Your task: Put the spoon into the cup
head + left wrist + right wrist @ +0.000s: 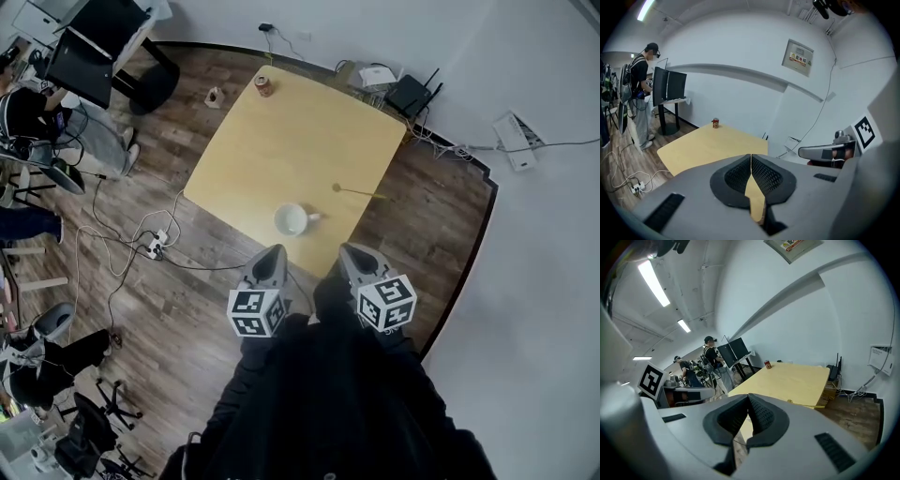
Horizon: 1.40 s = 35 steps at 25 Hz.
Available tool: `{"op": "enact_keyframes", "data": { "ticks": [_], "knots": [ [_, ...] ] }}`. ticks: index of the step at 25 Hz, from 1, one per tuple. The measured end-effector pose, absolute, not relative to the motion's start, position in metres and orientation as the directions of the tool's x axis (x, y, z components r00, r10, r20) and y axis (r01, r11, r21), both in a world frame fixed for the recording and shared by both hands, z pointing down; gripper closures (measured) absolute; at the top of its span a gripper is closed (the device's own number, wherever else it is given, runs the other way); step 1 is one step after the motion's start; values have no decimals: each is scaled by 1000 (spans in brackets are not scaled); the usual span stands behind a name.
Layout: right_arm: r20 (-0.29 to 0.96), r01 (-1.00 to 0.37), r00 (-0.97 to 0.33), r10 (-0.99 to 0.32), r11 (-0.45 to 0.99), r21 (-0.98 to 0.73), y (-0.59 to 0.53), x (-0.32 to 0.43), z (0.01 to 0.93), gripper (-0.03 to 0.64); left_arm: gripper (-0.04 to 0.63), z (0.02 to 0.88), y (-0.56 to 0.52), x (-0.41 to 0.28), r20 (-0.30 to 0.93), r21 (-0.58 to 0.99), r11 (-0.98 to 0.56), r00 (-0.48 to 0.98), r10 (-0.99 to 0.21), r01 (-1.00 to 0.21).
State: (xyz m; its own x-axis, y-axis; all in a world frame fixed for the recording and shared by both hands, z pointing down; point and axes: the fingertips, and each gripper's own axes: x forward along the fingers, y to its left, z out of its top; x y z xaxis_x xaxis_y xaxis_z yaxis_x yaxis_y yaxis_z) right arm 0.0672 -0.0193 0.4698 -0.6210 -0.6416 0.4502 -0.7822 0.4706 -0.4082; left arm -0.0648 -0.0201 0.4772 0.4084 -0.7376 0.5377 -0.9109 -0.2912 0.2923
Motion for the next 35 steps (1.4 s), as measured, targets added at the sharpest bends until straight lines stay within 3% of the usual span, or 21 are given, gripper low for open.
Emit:
{"op": "enact_keyframes", "data": {
  "ticks": [10, 23, 35],
  "knots": [
    [533, -818, -570, -625, 372, -438, -85, 115, 531, 594, 560, 508, -83, -50, 581, 277, -276, 389, -715, -920],
    [639, -854, -370, -674, -24, -519, -149, 193, 658, 577, 560, 575, -146, -22, 626, 325, -292, 436, -646, -899],
    [660, -827, -292, -693, -163, -537, -176, 238, 722, 546, 560, 621, -192, 23, 638, 328, -352, 480, -602, -877]
  ]
}}
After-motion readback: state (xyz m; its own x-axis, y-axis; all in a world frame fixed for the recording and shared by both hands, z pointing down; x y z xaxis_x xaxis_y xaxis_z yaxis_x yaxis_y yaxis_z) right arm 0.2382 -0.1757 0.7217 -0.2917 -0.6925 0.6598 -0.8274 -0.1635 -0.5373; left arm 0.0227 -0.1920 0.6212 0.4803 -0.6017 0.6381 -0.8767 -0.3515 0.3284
